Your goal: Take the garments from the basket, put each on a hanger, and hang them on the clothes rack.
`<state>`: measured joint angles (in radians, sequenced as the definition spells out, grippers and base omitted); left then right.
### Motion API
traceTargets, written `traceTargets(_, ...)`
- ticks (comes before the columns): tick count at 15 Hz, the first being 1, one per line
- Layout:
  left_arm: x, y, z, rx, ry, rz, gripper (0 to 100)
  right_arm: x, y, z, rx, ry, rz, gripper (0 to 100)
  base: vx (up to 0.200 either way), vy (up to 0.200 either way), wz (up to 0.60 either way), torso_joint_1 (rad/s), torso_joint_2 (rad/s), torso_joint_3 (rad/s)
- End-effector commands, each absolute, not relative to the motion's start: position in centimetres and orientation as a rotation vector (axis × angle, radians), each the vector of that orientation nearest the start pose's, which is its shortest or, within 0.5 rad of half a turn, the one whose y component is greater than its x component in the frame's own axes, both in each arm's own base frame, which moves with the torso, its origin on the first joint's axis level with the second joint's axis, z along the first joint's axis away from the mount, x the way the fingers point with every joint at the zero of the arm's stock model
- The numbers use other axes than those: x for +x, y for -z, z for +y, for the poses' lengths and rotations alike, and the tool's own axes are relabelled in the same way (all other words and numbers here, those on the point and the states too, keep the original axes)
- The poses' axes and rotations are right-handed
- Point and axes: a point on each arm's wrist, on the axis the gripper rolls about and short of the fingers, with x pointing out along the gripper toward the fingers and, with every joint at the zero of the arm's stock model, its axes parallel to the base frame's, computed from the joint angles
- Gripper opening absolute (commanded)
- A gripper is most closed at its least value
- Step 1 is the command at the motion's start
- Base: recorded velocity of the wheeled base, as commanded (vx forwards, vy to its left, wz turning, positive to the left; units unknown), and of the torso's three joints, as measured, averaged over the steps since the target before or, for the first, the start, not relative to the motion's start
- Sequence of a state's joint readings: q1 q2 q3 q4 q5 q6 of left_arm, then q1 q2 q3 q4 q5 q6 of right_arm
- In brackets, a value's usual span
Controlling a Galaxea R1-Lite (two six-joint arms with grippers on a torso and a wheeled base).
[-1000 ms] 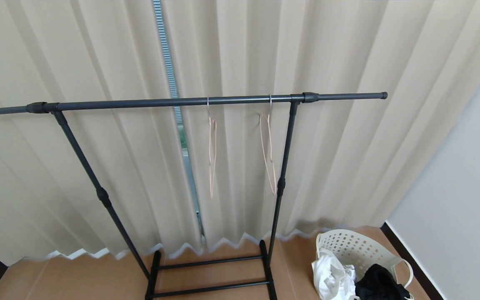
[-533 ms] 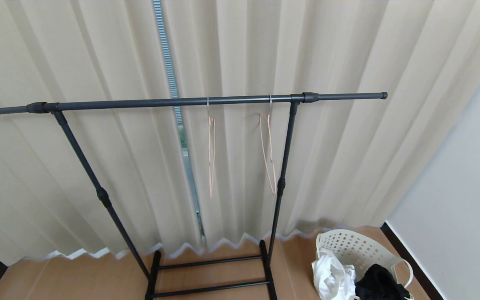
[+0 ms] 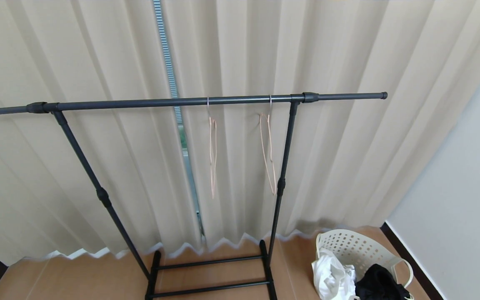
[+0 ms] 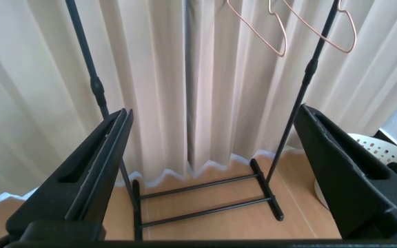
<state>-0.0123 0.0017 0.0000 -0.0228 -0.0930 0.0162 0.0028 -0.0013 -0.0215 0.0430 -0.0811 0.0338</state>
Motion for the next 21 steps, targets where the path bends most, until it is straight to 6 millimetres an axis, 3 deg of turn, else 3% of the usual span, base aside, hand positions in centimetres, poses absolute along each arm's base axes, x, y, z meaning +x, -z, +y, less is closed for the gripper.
traceTargets(1,-2.28,-7.79,-0.18,0.018,0.106,-0.022,100,-2.46,-7.7,-0.19,0.033,0.079,0.02,100,0.0,0.0,0.0,0.0,0.0,0.0)
traceTargets(10,-2.28,-7.79,-0.18,0.018,0.106,-0.022,100,-2.47,-7.73,-0.19,0.03,0.079,0.02,100,0.0,0.0,0.0,0.0,0.0,0.0)
traceTargets(21,-2.28,-7.79,-0.18,0.018,0.106,-0.022,100,-2.47,-7.73,-0.19,0.03,0.079,0.02,100,0.0,0.0,0.0,-0.147,0.33,0.18)
